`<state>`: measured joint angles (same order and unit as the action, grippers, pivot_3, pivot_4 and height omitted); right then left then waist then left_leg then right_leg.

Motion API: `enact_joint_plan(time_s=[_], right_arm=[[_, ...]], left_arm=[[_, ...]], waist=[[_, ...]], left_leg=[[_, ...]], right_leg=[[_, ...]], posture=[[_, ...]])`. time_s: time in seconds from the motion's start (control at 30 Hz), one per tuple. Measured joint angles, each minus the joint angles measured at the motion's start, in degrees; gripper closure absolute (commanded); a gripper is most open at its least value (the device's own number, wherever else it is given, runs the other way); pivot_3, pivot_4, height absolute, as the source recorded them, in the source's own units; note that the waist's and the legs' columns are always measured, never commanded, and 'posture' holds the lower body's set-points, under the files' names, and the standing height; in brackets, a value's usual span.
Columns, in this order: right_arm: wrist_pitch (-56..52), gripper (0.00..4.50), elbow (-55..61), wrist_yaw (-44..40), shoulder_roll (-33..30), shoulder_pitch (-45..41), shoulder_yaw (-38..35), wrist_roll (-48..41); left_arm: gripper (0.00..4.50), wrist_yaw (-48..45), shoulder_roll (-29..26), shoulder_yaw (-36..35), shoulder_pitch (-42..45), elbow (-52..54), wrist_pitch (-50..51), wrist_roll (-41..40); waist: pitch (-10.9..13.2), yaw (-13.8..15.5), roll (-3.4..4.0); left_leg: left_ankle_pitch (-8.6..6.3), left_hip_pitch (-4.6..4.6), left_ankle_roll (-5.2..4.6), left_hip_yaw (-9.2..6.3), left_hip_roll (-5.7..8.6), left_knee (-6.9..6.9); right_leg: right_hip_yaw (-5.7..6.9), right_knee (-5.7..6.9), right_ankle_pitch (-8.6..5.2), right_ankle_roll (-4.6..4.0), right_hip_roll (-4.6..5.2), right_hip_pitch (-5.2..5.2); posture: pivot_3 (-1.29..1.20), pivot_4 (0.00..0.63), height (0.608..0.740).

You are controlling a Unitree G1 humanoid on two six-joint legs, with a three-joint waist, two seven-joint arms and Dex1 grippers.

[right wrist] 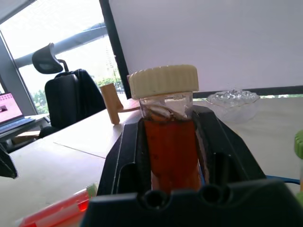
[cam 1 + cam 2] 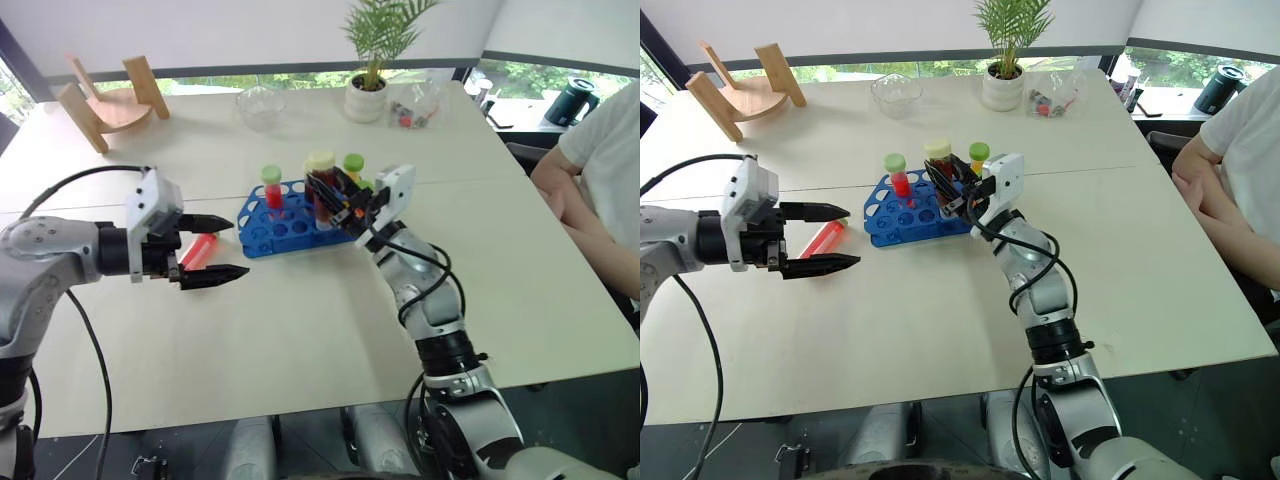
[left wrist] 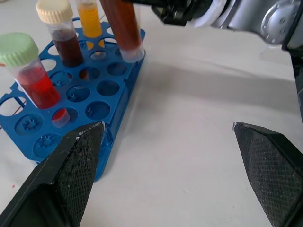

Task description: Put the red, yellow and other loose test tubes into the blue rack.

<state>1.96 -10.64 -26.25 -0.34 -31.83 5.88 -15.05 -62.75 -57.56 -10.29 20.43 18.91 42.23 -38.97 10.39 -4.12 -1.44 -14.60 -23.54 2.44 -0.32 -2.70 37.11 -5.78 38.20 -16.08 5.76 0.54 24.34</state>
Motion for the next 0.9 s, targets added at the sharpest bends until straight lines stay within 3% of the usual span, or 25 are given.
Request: enact_joint_plan(time_s=[0.37, 0.9], right_arm=[[13.4, 3.63, -16.5, 1.1, 3.8, -4.6, -2.0, 3.1], [17.7, 3.63, -19.7, 1.2, 3.7, -5.0, -3.0, 4.3]], left_arm=[[0.0, 0.9, -1.2, -1.8, -0.1, 1.7, 1.4, -1.3], [0.0, 1.0, -1.3, -1.6, 0.5, 1.8, 1.3, -1.5]], waist=[[0.0, 0.0, 0.01], [0.0, 0.0, 0.01]], left_leg=[[0.02, 0.0, 0.04, 0.0, 0.01, 0.01], [0.03, 0.02, 0.06, -0.01, 0.01, 0.01]], right_leg=[[0.0, 0.01, 0.01, 0.0, 0.02, -0.01], [0.0, 0.04, 0.01, 0.0, 0.02, -0.03]], posture=[[0.0, 0.15, 0.74], [0.0, 0.15, 0.74]])
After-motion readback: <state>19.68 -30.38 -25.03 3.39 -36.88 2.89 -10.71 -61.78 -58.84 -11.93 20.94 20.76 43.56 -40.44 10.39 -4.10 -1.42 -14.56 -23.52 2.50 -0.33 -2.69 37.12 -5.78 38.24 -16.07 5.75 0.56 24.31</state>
